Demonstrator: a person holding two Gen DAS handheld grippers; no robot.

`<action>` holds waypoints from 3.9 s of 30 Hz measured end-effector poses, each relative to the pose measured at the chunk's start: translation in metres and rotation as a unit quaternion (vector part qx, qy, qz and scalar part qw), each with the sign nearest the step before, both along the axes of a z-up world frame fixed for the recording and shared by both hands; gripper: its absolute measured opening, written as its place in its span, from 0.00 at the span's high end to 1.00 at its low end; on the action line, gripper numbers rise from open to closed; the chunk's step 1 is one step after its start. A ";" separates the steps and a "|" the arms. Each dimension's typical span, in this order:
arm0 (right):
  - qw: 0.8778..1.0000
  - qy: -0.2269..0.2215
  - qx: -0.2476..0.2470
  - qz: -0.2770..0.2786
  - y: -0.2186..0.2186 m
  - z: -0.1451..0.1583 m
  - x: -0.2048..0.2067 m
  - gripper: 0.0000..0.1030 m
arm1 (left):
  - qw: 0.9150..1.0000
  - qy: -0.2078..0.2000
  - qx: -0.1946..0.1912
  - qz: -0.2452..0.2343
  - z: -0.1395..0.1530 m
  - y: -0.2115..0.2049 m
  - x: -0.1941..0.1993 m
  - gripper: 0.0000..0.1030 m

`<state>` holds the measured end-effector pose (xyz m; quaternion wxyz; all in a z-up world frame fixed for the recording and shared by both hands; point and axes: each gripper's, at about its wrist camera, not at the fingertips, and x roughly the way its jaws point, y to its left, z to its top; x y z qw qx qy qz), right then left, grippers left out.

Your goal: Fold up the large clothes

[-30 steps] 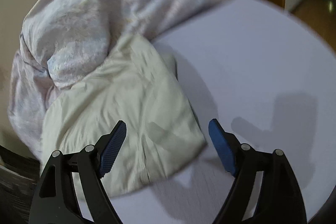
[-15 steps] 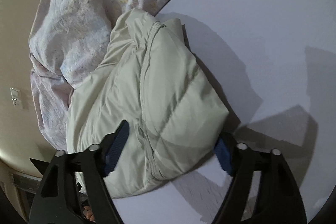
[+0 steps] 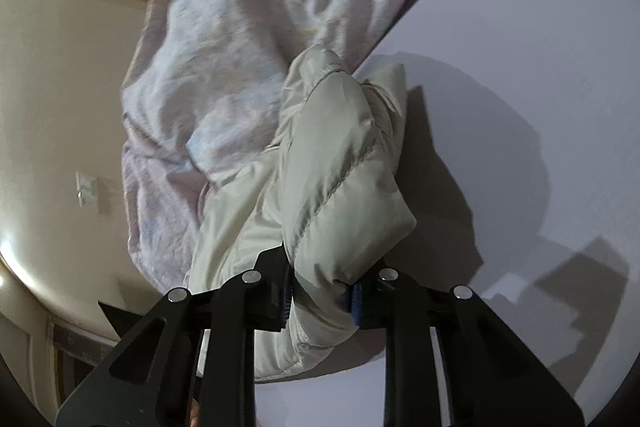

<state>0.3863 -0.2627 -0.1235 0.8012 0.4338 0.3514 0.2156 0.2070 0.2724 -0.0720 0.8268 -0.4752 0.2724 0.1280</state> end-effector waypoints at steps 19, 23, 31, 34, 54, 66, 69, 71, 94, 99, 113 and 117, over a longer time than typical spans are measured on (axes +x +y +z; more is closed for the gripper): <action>0.988 0.023 -0.146 0.037 0.005 -0.010 -0.149 0.52 | 0.998 0.050 0.027 -0.009 -0.008 0.000 -0.153 0.58; 0.969 -0.028 -0.239 -0.050 -0.005 0.020 -0.171 0.46 | 0.997 0.053 0.047 -0.007 -0.009 -0.004 -0.160 0.40; 0.944 -0.135 -0.296 0.062 0.107 0.052 -0.161 0.58 | 0.998 0.038 0.049 -0.016 -0.013 -0.014 -0.158 0.28; 0.931 -0.154 -0.315 0.105 0.155 0.048 -0.152 0.65 | 0.998 0.034 0.042 -0.013 -0.015 -0.014 -0.156 0.27; 0.890 -0.143 -0.402 0.159 0.227 -0.019 -0.125 0.64 | 1.000 0.007 -0.015 0.007 -0.034 -0.002 -0.137 0.23; 0.881 -0.158 -0.419 0.150 0.234 -0.023 -0.130 0.64 | 0.999 -0.019 -0.026 0.014 -0.033 0.004 -0.129 0.56; 0.881 -0.158 -0.421 0.150 0.234 -0.023 -0.130 0.64 | 0.999 -0.039 -0.022 0.001 -0.021 0.003 -0.129 0.70; 0.880 -0.158 -0.423 0.150 0.235 -0.023 -0.130 0.64 | 0.999 -0.052 -0.008 -0.007 -0.007 -0.002 -0.129 0.72; 0.892 -0.162 -0.391 0.160 0.221 -0.020 -0.127 0.64 | 0.959 -0.189 0.093 -0.189 0.126 -0.157 -0.074 0.72; 0.893 -0.170 -0.381 0.167 0.202 -0.011 -0.131 0.64 | 0.951 -0.180 0.124 -0.219 0.133 -0.206 -0.051 0.70; 0.932 -0.180 -0.302 0.088 0.082 -0.007 -0.177 0.58 | 0.932 -0.138 0.145 -0.301 0.113 -0.303 0.000 0.67; 0.941 -0.166 -0.284 0.079 0.063 -0.015 -0.179 0.58 | 0.928 -0.125 0.143 -0.321 0.106 -0.322 0.013 0.66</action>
